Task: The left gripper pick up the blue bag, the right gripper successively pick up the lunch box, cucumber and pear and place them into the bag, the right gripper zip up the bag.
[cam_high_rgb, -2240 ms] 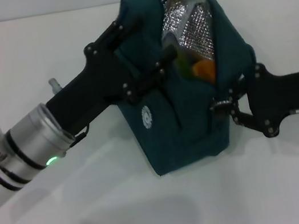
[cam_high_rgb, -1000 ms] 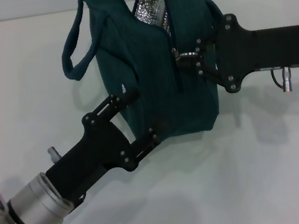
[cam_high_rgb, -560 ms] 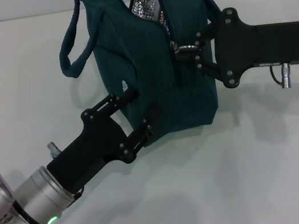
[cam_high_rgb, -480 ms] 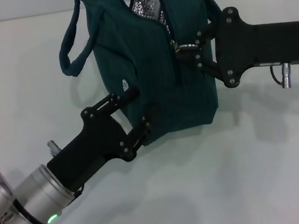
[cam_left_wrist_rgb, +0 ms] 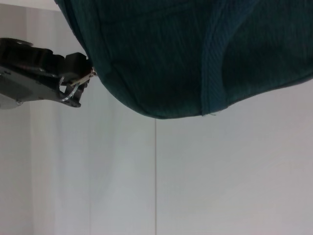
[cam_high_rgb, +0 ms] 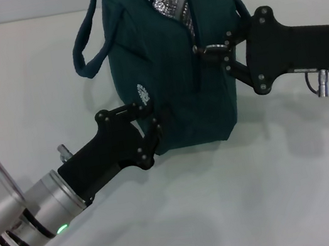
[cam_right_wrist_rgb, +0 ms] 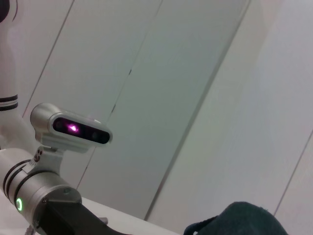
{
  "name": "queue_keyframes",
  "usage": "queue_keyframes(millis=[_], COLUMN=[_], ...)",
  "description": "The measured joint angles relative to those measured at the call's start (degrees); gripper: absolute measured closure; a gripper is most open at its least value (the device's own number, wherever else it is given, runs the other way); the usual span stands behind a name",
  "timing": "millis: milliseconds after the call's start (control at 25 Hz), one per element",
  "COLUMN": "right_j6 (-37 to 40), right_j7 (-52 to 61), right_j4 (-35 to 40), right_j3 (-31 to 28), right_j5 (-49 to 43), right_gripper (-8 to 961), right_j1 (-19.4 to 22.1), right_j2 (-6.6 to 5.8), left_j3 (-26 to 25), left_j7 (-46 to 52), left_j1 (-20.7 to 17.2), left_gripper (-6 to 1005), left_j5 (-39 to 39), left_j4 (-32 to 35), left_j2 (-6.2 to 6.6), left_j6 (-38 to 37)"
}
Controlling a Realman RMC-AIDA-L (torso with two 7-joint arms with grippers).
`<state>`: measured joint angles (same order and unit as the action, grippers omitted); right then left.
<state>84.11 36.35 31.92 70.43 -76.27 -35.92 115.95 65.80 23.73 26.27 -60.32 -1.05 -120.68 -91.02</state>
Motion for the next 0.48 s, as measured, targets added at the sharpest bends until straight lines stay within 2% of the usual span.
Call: queue_keyframes(millis=[240, 480], right_j6=[0.3, 0.31], right_j7=[1.81, 2.49], right_j4=[0.02, 0.36], right_j3=[-0.48, -0.55], right_j5=[0.3, 4.85], right_gripper=[937, 937], right_j1=[0.83, 2.19], right_j2=[-0.26, -0.25], left_j3=[-0.03, 0.09], left_j7=[-0.49, -2.02], left_j1=[0.09, 0.61], left_gripper=[858, 925], left_j5=[0.16, -0.63], left_j4=[0.0, 0.02], left_j2=[0.1, 0.09], left_j6=[0.12, 1.93])
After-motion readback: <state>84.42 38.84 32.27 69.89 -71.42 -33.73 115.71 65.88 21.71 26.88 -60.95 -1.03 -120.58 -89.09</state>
